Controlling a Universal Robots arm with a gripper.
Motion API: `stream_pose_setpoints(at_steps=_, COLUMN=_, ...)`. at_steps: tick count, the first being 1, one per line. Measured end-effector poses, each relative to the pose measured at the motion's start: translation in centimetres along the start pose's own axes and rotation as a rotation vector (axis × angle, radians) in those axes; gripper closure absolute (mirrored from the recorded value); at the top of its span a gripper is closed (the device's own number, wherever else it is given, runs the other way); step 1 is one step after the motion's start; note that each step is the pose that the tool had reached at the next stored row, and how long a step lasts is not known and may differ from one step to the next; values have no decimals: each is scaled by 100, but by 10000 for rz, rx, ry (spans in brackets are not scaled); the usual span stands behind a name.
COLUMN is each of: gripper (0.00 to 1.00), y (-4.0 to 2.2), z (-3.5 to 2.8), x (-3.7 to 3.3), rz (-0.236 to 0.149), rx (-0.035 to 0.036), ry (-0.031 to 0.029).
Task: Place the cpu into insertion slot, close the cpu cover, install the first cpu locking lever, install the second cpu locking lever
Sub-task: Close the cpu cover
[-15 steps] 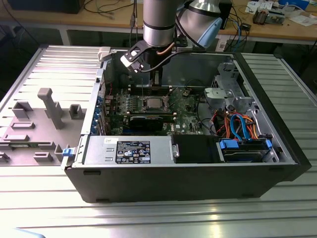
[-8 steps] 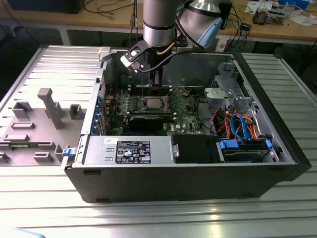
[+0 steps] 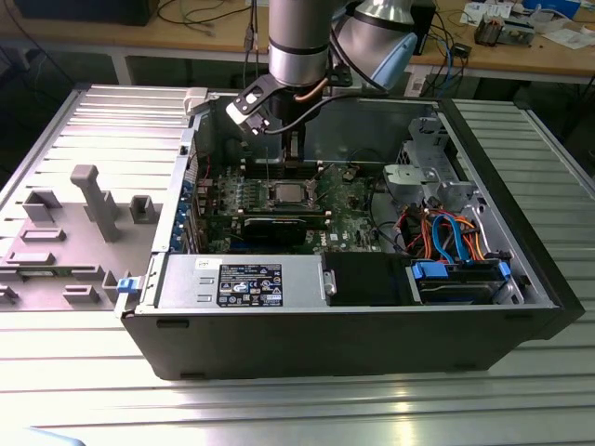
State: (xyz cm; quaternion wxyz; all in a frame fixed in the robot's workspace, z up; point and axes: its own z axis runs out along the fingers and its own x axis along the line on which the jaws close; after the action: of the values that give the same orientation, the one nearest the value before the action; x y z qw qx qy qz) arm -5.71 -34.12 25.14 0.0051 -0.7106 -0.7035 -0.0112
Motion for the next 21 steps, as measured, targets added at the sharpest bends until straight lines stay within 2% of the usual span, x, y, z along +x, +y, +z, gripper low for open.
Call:
stream_pose_setpoints(at_steps=8, gripper=89, y=1, z=-101, x=2, rz=0, rx=0, ry=0)
stream_pose_setpoints(at_steps=17, gripper=89, y=2, z=-262, x=6, rz=1, rx=0, ry=0)
stream_pose_setpoints(at_steps=21, gripper=89, y=3, z=-312, x=7, rz=0, rx=0, ry=0)
